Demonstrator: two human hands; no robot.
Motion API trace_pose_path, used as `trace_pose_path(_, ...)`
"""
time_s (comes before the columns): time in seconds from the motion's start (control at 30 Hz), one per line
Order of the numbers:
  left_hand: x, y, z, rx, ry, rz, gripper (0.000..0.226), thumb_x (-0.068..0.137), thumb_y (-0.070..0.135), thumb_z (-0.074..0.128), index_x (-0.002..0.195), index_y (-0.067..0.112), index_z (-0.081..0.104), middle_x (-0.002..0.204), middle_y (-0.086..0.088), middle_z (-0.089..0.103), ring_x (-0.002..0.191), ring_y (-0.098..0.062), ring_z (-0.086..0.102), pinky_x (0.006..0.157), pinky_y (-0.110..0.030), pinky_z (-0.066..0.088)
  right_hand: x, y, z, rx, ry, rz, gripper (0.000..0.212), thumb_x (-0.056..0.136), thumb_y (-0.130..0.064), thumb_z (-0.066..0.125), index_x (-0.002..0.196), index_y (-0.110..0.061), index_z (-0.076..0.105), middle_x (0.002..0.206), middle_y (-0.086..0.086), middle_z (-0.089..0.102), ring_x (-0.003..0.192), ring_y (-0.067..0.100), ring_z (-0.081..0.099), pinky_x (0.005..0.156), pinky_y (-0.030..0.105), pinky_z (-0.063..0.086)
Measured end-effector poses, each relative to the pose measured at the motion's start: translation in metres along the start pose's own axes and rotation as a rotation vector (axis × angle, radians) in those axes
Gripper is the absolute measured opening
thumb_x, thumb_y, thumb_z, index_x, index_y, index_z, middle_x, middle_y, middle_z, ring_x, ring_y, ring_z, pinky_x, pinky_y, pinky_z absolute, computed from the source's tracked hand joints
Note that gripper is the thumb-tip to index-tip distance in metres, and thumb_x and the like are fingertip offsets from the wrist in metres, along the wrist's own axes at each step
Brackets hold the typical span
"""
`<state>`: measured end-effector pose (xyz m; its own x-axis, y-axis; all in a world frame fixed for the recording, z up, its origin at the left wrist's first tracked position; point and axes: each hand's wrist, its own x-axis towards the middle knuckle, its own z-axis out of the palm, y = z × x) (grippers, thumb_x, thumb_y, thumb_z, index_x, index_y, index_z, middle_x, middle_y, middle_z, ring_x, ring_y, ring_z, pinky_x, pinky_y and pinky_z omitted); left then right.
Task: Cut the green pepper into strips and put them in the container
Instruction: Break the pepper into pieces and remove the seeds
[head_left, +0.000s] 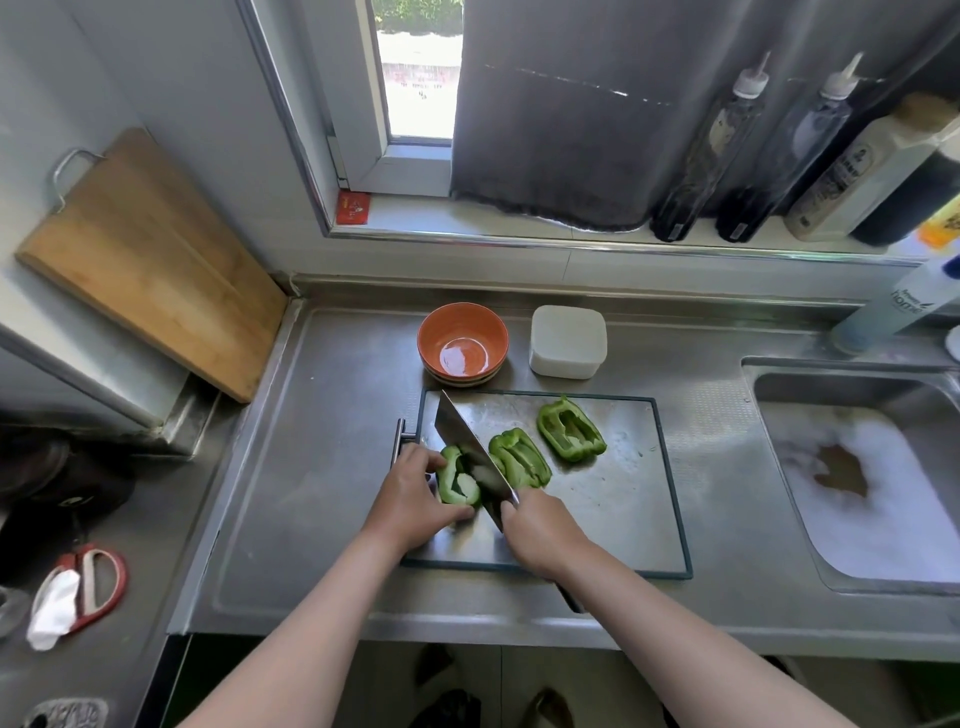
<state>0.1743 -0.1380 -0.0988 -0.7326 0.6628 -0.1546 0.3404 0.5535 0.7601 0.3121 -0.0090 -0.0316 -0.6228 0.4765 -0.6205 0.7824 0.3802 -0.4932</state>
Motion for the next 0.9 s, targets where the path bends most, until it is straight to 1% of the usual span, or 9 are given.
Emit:
trace_pose_path(0.13, 0.0, -0.002, 0.001, -0.002, -0.001, 0.021, 0.063, 0.051, 0.026, 0.096, 0.1, 0.018, 0.058, 0.101, 0.007, 0.05, 0.092, -0.003, 0.055, 0.079, -0.009, 0.048, 0.0, 0.009, 0.012, 0.074, 0.015, -0.013, 0.02, 0.104, -0.027, 0.038, 0.089, -0.019, 0.05, 0.081, -0.004, 0.051, 0.07, 0.01, 0.047, 0.055, 0.024, 0.031)
trace_pose_path(0.2, 0.0, -0.002, 0.0, 0.012, -0.01, 0.036, 0.064, 0.051, 0.028, 0.096, 0.101, 0.016, 0.058, 0.101, 0.006, 0.049, 0.092, -0.002, 0.055, 0.079, -0.012, 0.049, 0.0, 0.011, 0.015, 0.089, 0.026, -0.025, 0.02, 0.104, -0.028, 0.038, 0.093, -0.019, 0.051, 0.086, -0.001, 0.054, 0.074, 0.015, 0.05, 0.059, 0.028, 0.034)
trace_pose_path(0.33, -0.005, -0.001, -0.001, -0.004, -0.001, 0.042, 0.061, 0.052, 0.021, 0.096, 0.1, 0.015, 0.058, 0.101, 0.003, 0.05, 0.095, 0.005, 0.052, 0.076, -0.002, 0.041, 0.007, 0.006, 0.024, 0.101, 0.069, -0.042, 0.021, 0.105, -0.03, 0.039, 0.102, -0.017, 0.055, 0.094, 0.004, 0.059, 0.084, 0.023, 0.052, 0.072, 0.032, 0.039)
trace_pose_path(0.43, -0.007, -0.001, -0.001, -0.016, 0.006, 0.033, 0.061, 0.054, 0.021, 0.095, 0.099, 0.019, 0.054, 0.102, 0.004, 0.049, 0.096, 0.007, 0.052, 0.08, -0.002, 0.041, 0.015, -0.002, 0.024, 0.082, 0.084, -0.046, 0.022, 0.105, -0.031, 0.04, 0.093, -0.018, 0.052, 0.09, 0.004, 0.057, 0.083, 0.025, 0.053, 0.072, 0.033, 0.039)
trace_pose_path(0.5, -0.006, -0.002, -0.002, 0.005, -0.017, 0.02, 0.064, 0.055, 0.025, 0.095, 0.102, 0.022, 0.052, 0.105, 0.005, 0.048, 0.096, 0.001, 0.054, 0.085, -0.007, 0.043, 0.016, -0.002, 0.021, 0.085, 0.072, -0.043, 0.025, 0.105, -0.031, 0.041, 0.084, -0.021, 0.048, 0.084, 0.001, 0.054, 0.08, 0.025, 0.051, 0.07, 0.034, 0.037)
trace_pose_path(0.63, -0.004, 0.002, -0.009, 0.171, -0.122, -0.017, 0.087, 0.053, 0.045, 0.09, 0.123, 0.024, 0.042, 0.118, 0.011, 0.04, 0.113, -0.012, 0.046, 0.096, -0.033, 0.047, 0.005, 0.007, 0.003, 0.135, 0.057, -0.066, 0.032, 0.102, -0.035, 0.047, 0.074, -0.02, 0.055, 0.078, 0.001, 0.062, 0.076, 0.023, 0.058, 0.066, 0.036, 0.042)
trace_pose_path(0.77, -0.002, 0.009, -0.018, 0.19, -0.237, -0.056, 0.117, 0.05, 0.051, 0.088, 0.145, 0.029, 0.025, 0.14, 0.008, 0.03, 0.133, -0.013, 0.032, 0.11, -0.034, 0.037, -0.014, 0.007, -0.033, 0.141, 0.206, -0.134, 0.034, 0.1, -0.04, 0.052, 0.073, -0.02, 0.053, 0.07, -0.001, 0.058, 0.065, 0.016, 0.054, 0.055, 0.032, 0.035)
trace_pose_path(0.83, 0.001, 0.014, -0.021, 0.211, -0.23, -0.044, 0.118, 0.054, 0.054, 0.086, 0.15, 0.029, 0.022, 0.148, 0.005, 0.026, 0.141, -0.016, 0.023, 0.116, -0.037, 0.03, -0.021, 0.011, -0.051, 0.154, 0.292, -0.141, 0.03, 0.1, -0.039, 0.05, 0.077, -0.02, 0.052, 0.072, -0.001, 0.059, 0.065, 0.017, 0.053, 0.055, 0.034, 0.036)
trace_pose_path(0.9, 0.007, 0.02, -0.021, 0.161, -0.174, -0.032, 0.103, 0.069, 0.055, 0.079, 0.151, 0.027, 0.024, 0.149, 0.003, 0.027, 0.143, -0.017, 0.02, 0.117, -0.039, 0.027, -0.023, 0.023, -0.065, 0.155, 0.376, -0.107, 0.025, 0.099, -0.036, 0.047, 0.082, -0.019, 0.051, 0.075, 0.001, 0.061, 0.068, 0.019, 0.055, 0.059, 0.036, 0.039)
